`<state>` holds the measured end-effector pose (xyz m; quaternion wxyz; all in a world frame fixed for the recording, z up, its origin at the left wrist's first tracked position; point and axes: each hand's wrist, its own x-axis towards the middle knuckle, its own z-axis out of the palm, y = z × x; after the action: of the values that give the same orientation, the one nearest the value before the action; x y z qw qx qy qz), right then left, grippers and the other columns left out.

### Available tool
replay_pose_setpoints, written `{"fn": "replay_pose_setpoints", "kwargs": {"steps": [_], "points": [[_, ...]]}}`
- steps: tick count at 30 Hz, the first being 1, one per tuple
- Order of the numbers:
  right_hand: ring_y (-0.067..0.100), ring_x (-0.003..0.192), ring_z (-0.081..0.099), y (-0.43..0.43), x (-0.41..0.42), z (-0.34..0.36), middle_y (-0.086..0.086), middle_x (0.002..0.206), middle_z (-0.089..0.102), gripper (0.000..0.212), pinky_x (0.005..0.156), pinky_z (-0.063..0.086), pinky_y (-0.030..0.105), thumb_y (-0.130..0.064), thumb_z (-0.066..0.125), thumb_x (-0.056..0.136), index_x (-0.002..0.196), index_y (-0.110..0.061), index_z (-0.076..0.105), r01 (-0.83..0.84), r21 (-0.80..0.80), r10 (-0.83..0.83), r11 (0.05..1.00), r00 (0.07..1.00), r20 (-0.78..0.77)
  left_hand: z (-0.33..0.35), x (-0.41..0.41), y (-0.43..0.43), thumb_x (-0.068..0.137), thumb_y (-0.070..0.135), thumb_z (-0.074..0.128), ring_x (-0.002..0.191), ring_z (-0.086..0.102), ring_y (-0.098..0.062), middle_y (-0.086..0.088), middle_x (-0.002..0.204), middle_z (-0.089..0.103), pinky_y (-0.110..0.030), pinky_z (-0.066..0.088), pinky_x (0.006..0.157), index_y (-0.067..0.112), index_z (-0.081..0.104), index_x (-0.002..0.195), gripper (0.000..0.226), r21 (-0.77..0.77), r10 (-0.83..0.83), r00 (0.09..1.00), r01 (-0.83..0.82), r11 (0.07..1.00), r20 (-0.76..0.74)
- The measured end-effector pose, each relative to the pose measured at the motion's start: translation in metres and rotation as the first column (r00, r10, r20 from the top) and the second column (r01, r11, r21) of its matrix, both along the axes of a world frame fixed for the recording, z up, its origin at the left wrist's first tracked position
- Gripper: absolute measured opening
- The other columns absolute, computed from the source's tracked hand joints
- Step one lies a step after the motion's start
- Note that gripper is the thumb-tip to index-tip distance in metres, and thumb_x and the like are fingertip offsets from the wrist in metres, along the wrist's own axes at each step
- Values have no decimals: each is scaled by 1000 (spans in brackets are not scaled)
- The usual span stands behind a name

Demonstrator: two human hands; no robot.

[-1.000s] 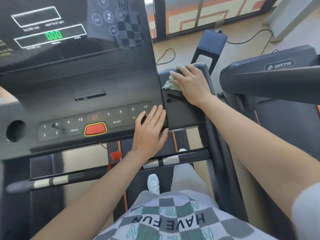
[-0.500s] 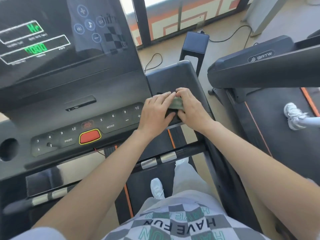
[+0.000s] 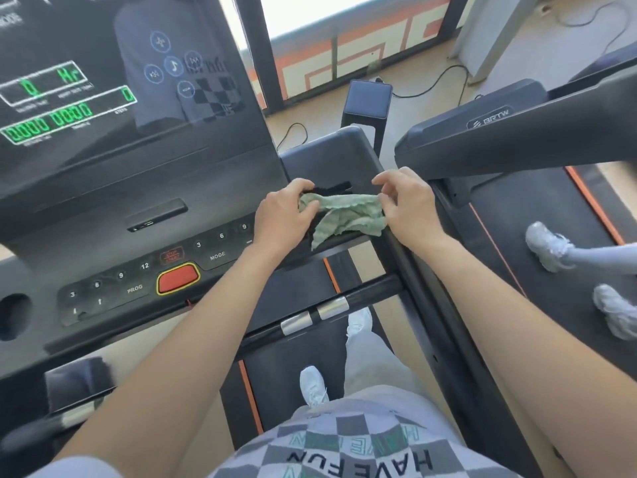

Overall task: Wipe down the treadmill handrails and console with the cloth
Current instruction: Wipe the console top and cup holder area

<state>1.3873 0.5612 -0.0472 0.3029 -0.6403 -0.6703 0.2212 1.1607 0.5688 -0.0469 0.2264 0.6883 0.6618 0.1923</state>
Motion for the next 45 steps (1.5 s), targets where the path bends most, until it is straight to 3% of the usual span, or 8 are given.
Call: {"fn": "replay_pose_setpoints", "kwargs": {"steps": [3, 6, 10, 17, 23, 31, 37, 45], "points": [[26, 95, 56, -6, -13, -6, 9, 102, 61, 28, 84, 49, 37, 0, 69, 84, 110, -9, 69, -39, 70, 29, 997, 991, 127, -13, 1, -4, 89, 26, 72, 100, 58, -32, -7, 110, 66, -41, 48, 84, 18, 64, 131, 43, 181, 24, 949, 35, 983, -313], [29, 98, 53, -17, -21, -21, 7, 106, 60, 32, 83, 52, 40, -5, 74, 82, 113, -11, 69, -151, 41, 139, 988, 968, 209, -22, 7, -19, 86, 14, 69, 86, 53, -28, -5, 95, 62, -40, 46, 72, 16, 73, 103, 17, 428, 5, 977, 89, 899, -213], [32, 101, 55, -18, -18, -36, 7, 110, 66, 26, 84, 52, 46, -13, 66, 86, 112, -10, 72, -141, 19, 129, 990, 946, 296, -35, 11, -35, 86, 30, 74, 93, 58, -27, 2, 98, 69, -38, 46, 78, 20, 77, 107, 23, 314, -224, 937, 305, 899, -267], [37, 135, 42, -40, 1, -40, -6, 144, 56, 59, 103, 27, 49, -19, 58, 78, 136, -19, 58, -159, -57, 165, 986, 830, 534, -28, -4, -52, 86, 45, 69, 98, 54, -28, 7, 93, 67, -43, 35, 85, 25, 75, 82, 21, 332, -50, 889, 222, 917, -455], [33, 141, 41, -60, 11, -22, 3, 138, 63, 57, 110, 28, 52, -24, 51, 70, 123, -14, 68, 1, 0, -1, 1000, 886, 464, -27, 5, -59, 88, 23, 67, 106, 64, -28, 0, 116, 73, -41, 44, 91, 16, 78, 101, 18, 496, -96, 954, 231, 837, -284], [27, 154, 18, -35, -13, -57, 15, 165, 22, 64, 126, 19, 42, -29, 48, 103, 156, -1, 26, -77, -159, 137, 984, 900, 414, -52, 43, -30, 107, 35, 20, 156, 24, -30, -15, 165, 30, -46, 22, 127, 4, 34, 157, 60, -8, -435, 802, 473, 881, -409], [26, 153, 19, 21, 3, -36, 9, 169, 12, 69, 122, 21, 37, -34, 42, 106, 161, -10, 7, -26, -487, 68, 873, 995, 69, -47, 64, 28, 105, 43, 10, 159, 2, -24, -8, 172, 6, -40, 3, 130, 13, 13, 164, 67, -88, -491, 776, 500, 861, -396], [5, 122, 61, 82, 31, -62, -8, 137, 62, 47, 105, 48, 25, -41, 48, 104, 148, -25, 46, -271, -603, -136, 750, 830, -542, -33, 77, 109, 109, 44, 29, 159, -7, -18, 3, 173, 2, -39, -4, 129, 24, 20, 164, 59, -154, -529, 779, 509, 847, -338]]}}
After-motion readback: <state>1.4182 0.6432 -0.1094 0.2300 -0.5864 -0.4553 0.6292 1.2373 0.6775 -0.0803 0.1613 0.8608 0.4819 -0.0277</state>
